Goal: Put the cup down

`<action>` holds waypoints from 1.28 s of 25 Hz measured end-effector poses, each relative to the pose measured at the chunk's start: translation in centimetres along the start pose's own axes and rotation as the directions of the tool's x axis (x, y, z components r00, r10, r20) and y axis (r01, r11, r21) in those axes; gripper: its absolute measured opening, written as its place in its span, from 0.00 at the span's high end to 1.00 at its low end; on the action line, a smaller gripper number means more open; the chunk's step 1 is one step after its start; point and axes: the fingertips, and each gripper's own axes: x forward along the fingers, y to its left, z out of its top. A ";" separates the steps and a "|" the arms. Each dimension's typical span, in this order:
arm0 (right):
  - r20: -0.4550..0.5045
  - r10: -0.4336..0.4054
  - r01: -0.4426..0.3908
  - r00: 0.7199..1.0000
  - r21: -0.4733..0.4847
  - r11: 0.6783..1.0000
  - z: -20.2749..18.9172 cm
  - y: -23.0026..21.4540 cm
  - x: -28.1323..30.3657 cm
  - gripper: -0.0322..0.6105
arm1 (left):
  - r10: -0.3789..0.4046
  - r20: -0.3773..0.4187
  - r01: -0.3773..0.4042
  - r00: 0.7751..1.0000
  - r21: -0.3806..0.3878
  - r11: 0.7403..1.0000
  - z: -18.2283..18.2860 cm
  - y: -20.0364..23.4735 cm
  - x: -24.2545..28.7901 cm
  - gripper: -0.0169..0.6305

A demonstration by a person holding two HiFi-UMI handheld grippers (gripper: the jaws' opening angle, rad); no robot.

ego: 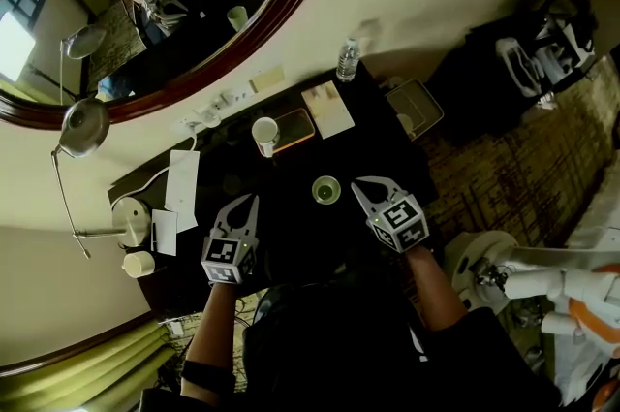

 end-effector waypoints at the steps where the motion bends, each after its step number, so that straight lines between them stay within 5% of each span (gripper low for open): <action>1: 0.001 0.005 -0.005 1.000 -0.001 1.000 0.2 0.1 -0.2 0.95 | -0.001 0.000 0.001 1.000 0.000 1.000 0.1 0.0 0.0 0.99; 22: -0.010 0.028 -0.028 1.000 0.023 0.999 -1.0 0.4 -1.2 0.95 | -0.055 -0.014 0.056 0.998 0.054 0.997 0.1 -1.5 1.3 1.00; 32: -0.016 0.029 -0.028 0.999 0.032 0.999 -1.3 0.2 -1.0 0.95 | -0.041 -0.023 0.041 0.999 0.003 0.999 -0.5 -1.0 2.1 0.99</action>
